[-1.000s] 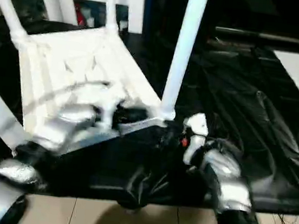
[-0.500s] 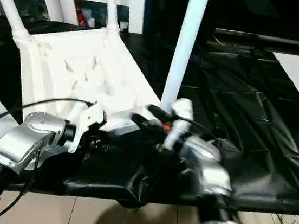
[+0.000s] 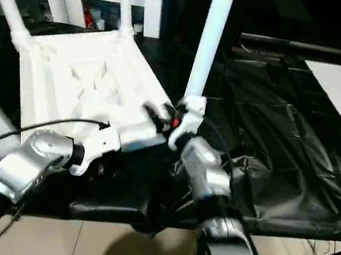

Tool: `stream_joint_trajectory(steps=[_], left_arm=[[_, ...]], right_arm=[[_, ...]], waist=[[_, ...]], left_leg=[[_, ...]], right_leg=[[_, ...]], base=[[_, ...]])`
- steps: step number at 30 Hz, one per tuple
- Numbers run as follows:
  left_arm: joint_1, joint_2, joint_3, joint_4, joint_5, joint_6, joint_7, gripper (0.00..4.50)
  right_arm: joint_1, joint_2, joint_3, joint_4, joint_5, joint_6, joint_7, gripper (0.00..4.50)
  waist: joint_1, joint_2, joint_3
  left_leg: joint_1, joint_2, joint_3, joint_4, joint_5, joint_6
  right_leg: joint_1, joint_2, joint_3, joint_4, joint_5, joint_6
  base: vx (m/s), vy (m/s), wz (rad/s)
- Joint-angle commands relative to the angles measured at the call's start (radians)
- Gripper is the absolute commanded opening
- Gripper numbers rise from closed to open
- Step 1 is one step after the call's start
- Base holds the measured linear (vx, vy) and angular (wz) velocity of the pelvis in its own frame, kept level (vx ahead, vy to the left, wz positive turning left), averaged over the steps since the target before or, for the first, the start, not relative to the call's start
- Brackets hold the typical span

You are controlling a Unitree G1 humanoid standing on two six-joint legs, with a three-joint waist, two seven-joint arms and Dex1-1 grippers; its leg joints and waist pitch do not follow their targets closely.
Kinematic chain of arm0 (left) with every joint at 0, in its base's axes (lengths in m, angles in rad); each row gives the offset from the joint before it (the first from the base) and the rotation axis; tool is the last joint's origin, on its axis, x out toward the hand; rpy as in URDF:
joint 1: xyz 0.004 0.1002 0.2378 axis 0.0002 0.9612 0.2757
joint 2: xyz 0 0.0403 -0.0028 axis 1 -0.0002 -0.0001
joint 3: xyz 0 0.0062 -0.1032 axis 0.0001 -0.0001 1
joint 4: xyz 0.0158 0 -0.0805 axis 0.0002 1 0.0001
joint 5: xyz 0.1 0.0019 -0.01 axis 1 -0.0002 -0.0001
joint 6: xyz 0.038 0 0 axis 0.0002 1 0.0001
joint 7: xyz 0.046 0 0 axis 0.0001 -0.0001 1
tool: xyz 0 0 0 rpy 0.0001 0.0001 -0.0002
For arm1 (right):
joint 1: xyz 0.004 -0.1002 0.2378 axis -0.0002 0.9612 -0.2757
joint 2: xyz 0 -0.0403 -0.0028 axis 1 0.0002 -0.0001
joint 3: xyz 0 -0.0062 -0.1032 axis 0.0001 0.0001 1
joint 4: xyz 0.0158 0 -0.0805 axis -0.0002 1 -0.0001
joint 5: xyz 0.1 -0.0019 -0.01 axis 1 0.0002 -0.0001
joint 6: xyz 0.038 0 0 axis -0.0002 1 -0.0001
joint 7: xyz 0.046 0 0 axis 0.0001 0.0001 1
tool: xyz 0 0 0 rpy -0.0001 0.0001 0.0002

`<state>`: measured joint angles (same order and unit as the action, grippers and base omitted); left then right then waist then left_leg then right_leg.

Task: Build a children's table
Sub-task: Rotate leg to tighten

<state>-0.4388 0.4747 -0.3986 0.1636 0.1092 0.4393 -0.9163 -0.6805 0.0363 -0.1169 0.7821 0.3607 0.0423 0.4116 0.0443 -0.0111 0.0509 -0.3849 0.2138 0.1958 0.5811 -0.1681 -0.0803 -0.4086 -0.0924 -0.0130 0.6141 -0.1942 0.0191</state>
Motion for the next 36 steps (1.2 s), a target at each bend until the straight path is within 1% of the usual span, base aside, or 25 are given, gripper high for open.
stream_joint_trajectory(steps=[1,2,3,5,7,10,12,13,15,16,18,20,23,24,25,26,27,28,29,30,31,32,34,35,36], left_arm=[[0.006,0.037,-0.023,0.005,0.096,-0.011,0.076,3.41],[0.006,0.037,-0.023,0.005,0.096,-0.011,0.076,3.43],[0.009,0.039,-0.029,0.005,0.112,-0.019,0.099,3.64],[0.010,0.043,-0.032,0.001,0.124,-0.020,0.111,3.81],[0.010,0.045,-0.032,0.001,0.130,-0.023,0.119,3.85],[0.012,0.055,-0.030,0.004,0.146,-0.043,0.135,4.18],[0.012,0.060,-0.033,0.003,0.151,-0.049,0.135,4.23],[0.012,0.061,-0.034,0.003,0.152,-0.051,0.134,4.28],[0.013,0.063,-0.036,0.009,0.157,-0.063,0.145,4.46],[0.013,0.064,-0.036,0.009,0.157,-0.063,0.145,4.46],[0.015,0.071,-0.039,0.010,0.161,-0.079,0.148,4.46],[0.019,0.069,-0.026,0.006,0.141,-0.086,0.137,4.46],[0.021,0.066,-0.007,-0.003,0.118,-0.104,0.128,4.46],[0.029,0.039,0.047,-0.022,0.015,-0.142,0.083,4.46],[0.032,0.028,0.070,-0.033,-0.024,-0.151,0.068,4.46],[0.035,0.019,0.090,-0.044,-0.058,-0.158,0.055,4.46],[0.037,0.007,0.117,-0.064,-0.103,-0.143,0.040,4.46],[0.039,-0.002,0.135,-0.077,-0.132,-0.131,0.030,4.46],[0.045,-0.016,0.179,-0.118,-0.210,-0.087,-0.005,4.46],[0.050,-0.021,0.206,-0.144,-0.259,-0.054,-0.030,4.46],[0.050,-0.021,0.206,-0.144,-0.259,-0.054,-0.030,4.46],[0.053,-0.022,0.221,-0.160,-0.286,-0.033,-0.045,4.46],[0.088,0.022,0.264,-0.227,-0.373,0.056,-0.122,4.46],[0.088,0.022,0.264,-0.227,-0.373,0.056,-0.122,4.46],[0.123,0.080,0.294,-0.273,-0.441,0.138,-0.185,4.46]], right_arm=[[-0.021,-0.021,-0.077,0.057,0.005,-0.044,-0.085,3.25],[-0.021,-0.021,-0.077,0.057,0.005,-0.044,-0.085,3.25],[-0.031,-0.027,-0.098,0.081,0.003,-0.067,-0.112,3.25],[-0.042,-0.038,-0.115,0.110,0.003,-0.092,-0.142,3.25],[-0.048,-0.046,-0.121,0.125,0.003,-0.104,-0.154,3.25],[-0.070,-0.082,-0.151,0.181,0.007,-0.144,-0.207,3.25],[-0.073,-0.095,-0.156,0.191,0.004,-0.155,-0.216,3.25],[-0.073,-0.099,-0.157,0.193,0.002,-0.158,-0.219,3.25],[-0.080,-0.123,-0.175,0.217,-0.004,-0.175,-0.239,3.25],[-0.080,-0.124,-0.176,0.217,-0.005,-0.175,-0.240,3.25],[-0.088,-0.145,-0.193,0.241,-0.004,-0.192,-0.259,3.25],[-0.094,-0.159,-0.200,0.254,0.000,-0.199,-0.262,3.25],[-0.103,-0.170,-0.204,0.272,0.003,-0.208,-0.261,3.25],[-0.108,-0.175,-0.208,0.281,0.001,-0.213,-0.258,3.25],[-0.108,-0.176,-0.208,0.282,0.000,-0.212,-0.255,3.25],[-0.107,-0.176,-0.208,0.282,-0.001,-0.212,-0.252,3.25],[-0.107,-0.177,-0.208,0.284,-0.005,-0.213,-0.247,3.25],[-0.107,-0.177,-0.208,0.285,-0.008,-0.214,-0.244,3.25],[-0.104,-0.178,-0.205,0.285,-0.015,-0.213,-0.239,3.25],[-0.102,-0.178,-0.203,0.288,-0.020,-0.213,-0.235,3.25],[-0.102,-0.178,-0.203,0.288,-0.020,-0.213,-0.235,3.25],[-0.102,-0.179,-0.202,0.292,-0.022,-0.214,-0.232,3.25],[-0.092,-0.181,-0.183,0.288,-0.041,-0.212,-0.221,3.25],[-0.092,-0.181,-0.183,0.288,-0.041,-0.212,-0.221,3.25],[-0.085,-0.183,-0.169,0.287,-0.053,-0.215,-0.203,3.25]], waist=[[0.000,0.002,-0.066],[0.001,0.003,-0.066],[0.003,0.002,-0.066],[0.005,0.001,-0.068],[0.006,0.000,-0.070],[0.007,0.000,-0.070],[0.012,0.001,-0.071],[0.012,-0.001,-0.071],[0.010,-0.004,-0.073],[0.010,-0.003,-0.073],[0.006,-0.007,-0.072],[0.000,-0.006,-0.072],[-0.006,-0.008,-0.071],[-0.006,-0.011,-0.072],[-0.006,-0.010,-0.074],[-0.005,-0.008,-0.075],[-0.006,-0.013,-0.075],[-0.003,-0.012,-0.077],[-0.003,-0.013,-0.077],[-0.002,-0.014,-0.077],[-0.002,-0.014,-0.077],[-0.004,-0.016,-0.075],[-0.003,-0.017,-0.075],[-0.004,-0.018,-0.073],[-0.007,-0.016,-0.074]], left_leg=[[0.026,0.008,0.002,-0.067,-0.195,-0.003],[0.027,0.009,0.002,-0.067,-0.196,-0.004],[0.025,0.007,0.002,-0.066,-0.195,-0.008],[0.024,0.005,0.002,-0.065,-0.192,-0.011],[0.023,0.004,0.002,-0.064,-0.185,-0.011],[0.023,0.003,0.002,-0.062,-0.184,-0.010],[0.023,0.003,0.004,-0.060,-0.179,-0.008],[0.022,0.002,0.004,-0.060,-0.174,-0.008],[0.018,-0.001,0.003,-0.058,-0.159,-0.008],[0.019,-0.001,0.003,-0.057,-0.160,-0.006],[0.015,-0.003,0.003,-0.056,-0.164,-0.001],[0.016,-0.003,0.004,-0.055,-0.187,0.001],[0.014,-0.002,0.003,-0.055,-0.203,0.004],[0.012,-0.003,0.004,-0.054,-0.199,0.004],[0.012,-0.002,0.004,-0.053,-0.192,0.005],[0.013,-0.002,0.005,-0.050,-0.174,0.010],[0.011,-0.002,0.006,-0.050,-0.168,0.016],[0.011,-0.001,0.006,-0.048,-0.151,0.024],[0.011,-0.001,0.008,-0.047,-0.138,0.031],[0.010,-0.001,0.008,-0.046,-0.128,0.036],[0.010,-0.001,0.008,-0.046,-0.128,0.036],[0.011,-0.002,0.010,-0.045,-0.139,0.043],[0.014,0.000,0.009,-0.046,-0.146,0.043],[0.012,0.000,0.009,-0.047,-0.148,0.041],[0.013,-0.001,0.009,-0.046,-0.151,0.032]], right_leg=[[0.034,-0.021,0.015,-0.062,-0.130,-0.204],[0.033,-0.020,0.015,-0.062,-0.130,-0.202],[0.034,-0.019,0.014,-0.061,-0.126,-0.194],[0.035,-0.019,0.014,-0.059,-0.123,-0.187],[0.035,-0.019,0.013,-0.058,-0.113,-0.188],[0.034,-0.017,0.012,-0.056,-0.106,-0.189],[0.034,-0.016,0.012,-0.055,-0.092,-0.188],[0.036,-0.016,0.012,-0.054,-0.087,-0.187],[0.041,-0.014,0.010,-0.051,-0.069,-0.182],[0.039,-0.015,0.010,-0.052,-0.070,-0.183],[0.042,-0.015,0.010,-0.053,-0.080,-0.182],[0.039,-0.015,0.010,-0.057,-0.116,-0.185],[0.037,-0.016,0.010,-0.059,-0.142,-0.188],[0.037,-0.017,0.010,-0.057,-0.145,-0.195],[0.038,-0.016,0.010,-0.055,-0.135,-0.199],[0.035,-0.014,0.011,-0.050,-0.095,-0.211],[0.036,-0.012,0.010,-0.050,-0.080,-0.214],[0.037,-0.012,0.010,-0.044,-0.048,-0.221],[0.037,-0.011,0.009,-0.041,-0.019,-0.228],[0.038,-0.012,0.009,-0.039,-0.005,-0.236],[0.038,-0.012,0.009,-0.039,-0.005,-0.236],[0.036,-0.009,0.009,-0.040,-0.014,-0.235],[0.036,-0.011,0.009,-0.041,-0.038,-0.230],[0.036,-0.011,0.009,-0.040,-0.044,-0.228],[0.035,-0.010,0.009,-0.038,-0.056,-0.221]], base=[[0.000,0.000,0.00],[0.000,0.000,0.00],[0.000,0.000,0.00],[0.000,0.000,0.00],[0.000,0.000,0.00],[0.000,0.000,0.00],[0.000,0.000,0.00],[0.000,0.000,0.00],[0.000,0.000,0.00],[0.000,0.000,0.00],[0.000,0.000,0.00],[0.000,0.000,0.00],[0.000,0.000,0.00],[0.000,0.000,0.00],[0.000,0.000,0.00],[0.000,0.000,0.00],[0.000,0.000,0.00],[0.000,0.000,0.00],[0.000,0.000,0.00],[0.000,0.000,0.00],[0.000,0.000,0.00],[0.000,0.000,0.00],[0.000,0.000,0.00],[0.000,0.000,0.00],[0.000,0.000,0.00]])
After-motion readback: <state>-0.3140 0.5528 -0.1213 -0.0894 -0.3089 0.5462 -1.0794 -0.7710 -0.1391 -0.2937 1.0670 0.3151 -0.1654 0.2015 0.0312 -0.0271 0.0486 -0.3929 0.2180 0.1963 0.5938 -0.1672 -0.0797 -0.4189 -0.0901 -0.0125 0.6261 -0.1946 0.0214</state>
